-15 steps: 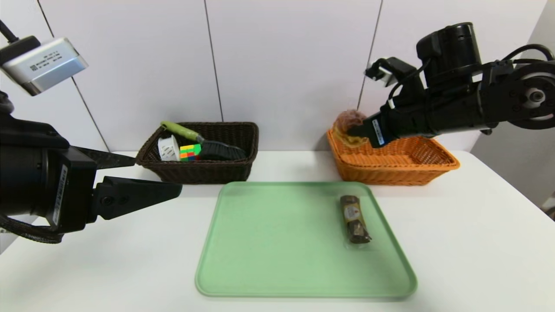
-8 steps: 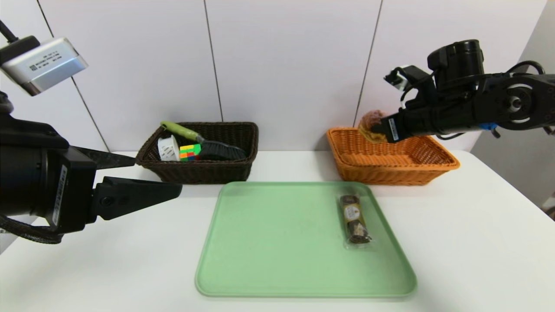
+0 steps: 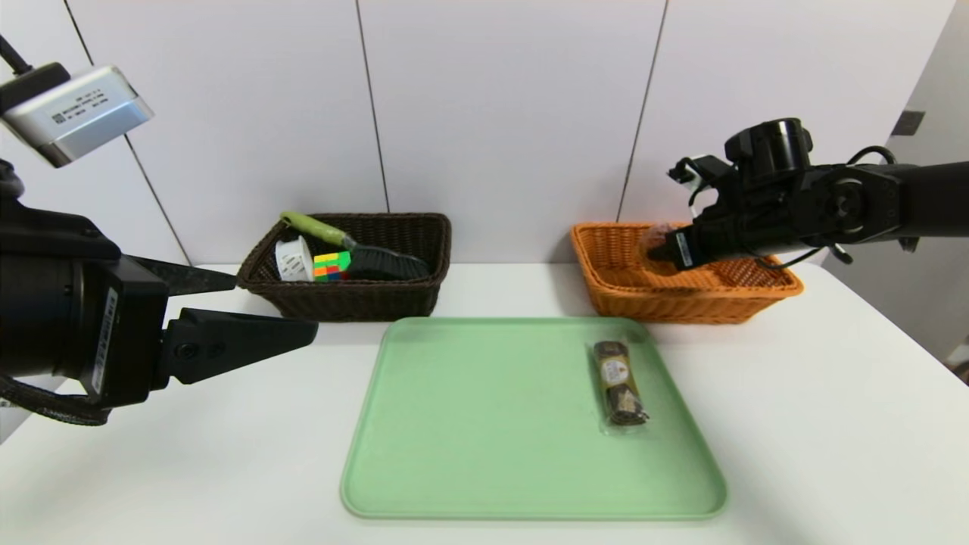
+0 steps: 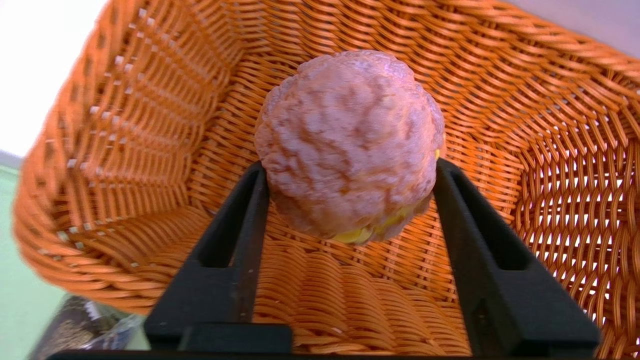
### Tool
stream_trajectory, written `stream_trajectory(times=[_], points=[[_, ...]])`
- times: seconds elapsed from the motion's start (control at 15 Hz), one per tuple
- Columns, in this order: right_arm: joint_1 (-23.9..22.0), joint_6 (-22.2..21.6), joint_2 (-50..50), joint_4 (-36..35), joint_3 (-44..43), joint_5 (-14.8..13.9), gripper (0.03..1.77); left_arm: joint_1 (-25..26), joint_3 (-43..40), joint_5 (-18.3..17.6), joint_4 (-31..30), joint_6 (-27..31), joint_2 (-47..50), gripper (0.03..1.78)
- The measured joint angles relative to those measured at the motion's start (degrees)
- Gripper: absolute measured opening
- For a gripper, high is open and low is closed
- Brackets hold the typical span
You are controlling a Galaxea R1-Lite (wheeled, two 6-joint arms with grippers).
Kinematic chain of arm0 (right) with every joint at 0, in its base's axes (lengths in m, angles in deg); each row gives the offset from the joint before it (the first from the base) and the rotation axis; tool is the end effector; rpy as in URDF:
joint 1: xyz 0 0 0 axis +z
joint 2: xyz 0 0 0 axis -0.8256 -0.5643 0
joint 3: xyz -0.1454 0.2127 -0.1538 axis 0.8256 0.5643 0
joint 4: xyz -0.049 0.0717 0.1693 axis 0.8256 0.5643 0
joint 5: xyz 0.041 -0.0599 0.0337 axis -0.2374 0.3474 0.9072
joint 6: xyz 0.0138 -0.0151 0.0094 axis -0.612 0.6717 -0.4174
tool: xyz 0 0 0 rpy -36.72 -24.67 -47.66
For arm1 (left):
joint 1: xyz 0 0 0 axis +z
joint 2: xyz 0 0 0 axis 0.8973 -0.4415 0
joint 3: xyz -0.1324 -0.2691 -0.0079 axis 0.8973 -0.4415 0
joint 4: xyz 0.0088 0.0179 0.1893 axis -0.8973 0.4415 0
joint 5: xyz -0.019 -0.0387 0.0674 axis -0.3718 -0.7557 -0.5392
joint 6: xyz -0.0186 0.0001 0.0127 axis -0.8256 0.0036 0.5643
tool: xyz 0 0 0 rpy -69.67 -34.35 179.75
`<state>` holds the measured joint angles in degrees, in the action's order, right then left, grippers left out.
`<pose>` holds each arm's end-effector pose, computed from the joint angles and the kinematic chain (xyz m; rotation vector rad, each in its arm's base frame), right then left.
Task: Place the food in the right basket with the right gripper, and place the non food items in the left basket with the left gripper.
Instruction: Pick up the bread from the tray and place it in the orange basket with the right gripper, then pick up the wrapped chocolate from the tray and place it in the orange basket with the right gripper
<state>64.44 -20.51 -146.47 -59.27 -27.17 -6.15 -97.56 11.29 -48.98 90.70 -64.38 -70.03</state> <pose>0.3990 0.0622 0.2044 -0.2580 0.5919 0.2355 0.1276 -0.0858 0.3141 0.0794 0.4725 -0.5826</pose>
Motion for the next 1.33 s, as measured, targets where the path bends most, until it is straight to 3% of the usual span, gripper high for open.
stream_trajectory(times=[0.33,0.73,1.07,1.33], points=[[-0.52,0.00,0.09,0.72,-0.12,0.11,1.40,0.00,0.00,0.01,0.00,-0.02,-0.05,1.69],[-1.11,-0.02,3.23,2.86,-0.50,1.27,1.57,0.07,0.00,0.01,-0.02,-0.11,-0.02,1.69],[-0.55,-0.16,10.84,12.35,-0.80,4.71,1.64,0.09,0.06,0.00,-0.02,-0.02,-0.02,1.69],[0.91,-2.08,16.32,19.93,-0.80,10.69,1.67,0.09,0.04,-0.02,0.00,-0.11,-0.02,1.69]])
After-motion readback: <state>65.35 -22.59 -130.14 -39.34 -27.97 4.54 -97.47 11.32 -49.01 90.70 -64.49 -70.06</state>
